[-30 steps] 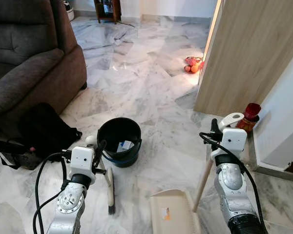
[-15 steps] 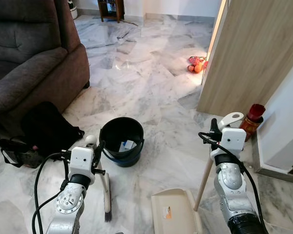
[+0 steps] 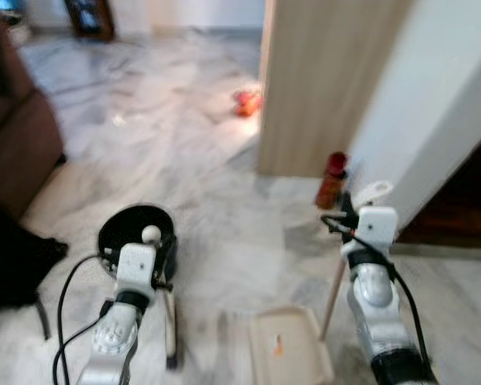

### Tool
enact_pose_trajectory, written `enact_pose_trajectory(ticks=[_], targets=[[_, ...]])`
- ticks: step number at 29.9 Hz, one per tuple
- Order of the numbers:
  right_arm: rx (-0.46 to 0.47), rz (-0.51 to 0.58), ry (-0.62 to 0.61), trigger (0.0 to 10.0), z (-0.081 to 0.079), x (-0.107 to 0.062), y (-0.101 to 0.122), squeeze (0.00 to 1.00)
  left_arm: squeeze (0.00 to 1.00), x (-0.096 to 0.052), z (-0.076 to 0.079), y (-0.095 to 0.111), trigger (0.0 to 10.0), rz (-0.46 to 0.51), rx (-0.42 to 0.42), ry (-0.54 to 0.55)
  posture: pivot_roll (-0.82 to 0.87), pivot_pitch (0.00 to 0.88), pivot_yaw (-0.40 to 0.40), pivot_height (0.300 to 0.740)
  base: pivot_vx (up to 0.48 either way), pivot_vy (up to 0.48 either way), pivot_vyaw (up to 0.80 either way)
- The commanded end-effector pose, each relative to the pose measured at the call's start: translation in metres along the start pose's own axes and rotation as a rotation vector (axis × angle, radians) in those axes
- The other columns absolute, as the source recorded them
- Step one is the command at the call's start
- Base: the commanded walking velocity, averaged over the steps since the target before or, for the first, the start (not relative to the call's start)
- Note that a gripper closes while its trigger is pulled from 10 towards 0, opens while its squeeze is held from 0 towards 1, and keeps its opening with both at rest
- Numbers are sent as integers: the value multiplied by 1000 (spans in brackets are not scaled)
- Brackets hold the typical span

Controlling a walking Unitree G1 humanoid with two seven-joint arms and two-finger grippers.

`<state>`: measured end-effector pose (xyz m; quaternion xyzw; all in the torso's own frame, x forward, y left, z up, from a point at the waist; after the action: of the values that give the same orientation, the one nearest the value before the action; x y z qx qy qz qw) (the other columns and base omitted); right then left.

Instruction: Sweep floor

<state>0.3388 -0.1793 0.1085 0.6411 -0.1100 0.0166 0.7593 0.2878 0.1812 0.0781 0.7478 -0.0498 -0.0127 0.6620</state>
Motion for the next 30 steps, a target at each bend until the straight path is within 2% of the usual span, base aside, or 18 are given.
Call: enact_pose_trajectory(ticks=[1, 13, 19, 25, 30], targets=[[8, -3, -12, 10000, 4, -1, -1, 0, 0, 3, 3, 8, 10000, 38, 3, -5, 95, 58, 35, 740, 0, 0, -800], [8, -2, -11, 10000, 3, 0, -1, 0, 0, 3, 3, 8, 10000, 38, 19, -6, 94, 60, 32, 740, 0, 0, -800], [11, 1, -11, 10000, 2, 0, 0, 0, 0, 4, 3, 8, 10000, 39, 2, 3, 91, 61, 33, 740, 0, -395, -800], [11, 0, -10, 10000, 2, -1, -1, 0, 0, 3, 3, 8, 10000, 38, 18, -5, 90, 64, 33, 740, 0, 0, -800], [13, 0, -10, 10000, 2, -1, -1, 0, 0, 4, 3, 8, 10000, 41, 23, -1, 89, 65, 34, 740, 0, -276, -800]])
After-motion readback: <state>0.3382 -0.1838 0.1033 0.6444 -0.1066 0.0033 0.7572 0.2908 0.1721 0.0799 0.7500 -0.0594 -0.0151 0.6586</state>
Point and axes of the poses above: a point about 5 cm out from each wrist's last joint towards the gripper, its own x axis pointing out of the wrist towards the gripper, its own y axis along the axis of the wrist's last joint, z = x × y, the point moved 2 cm from there along x, pointing out of the wrist towards the gripper, and after that the axes turned 3 degrees about -x, right-handed, at the moved point
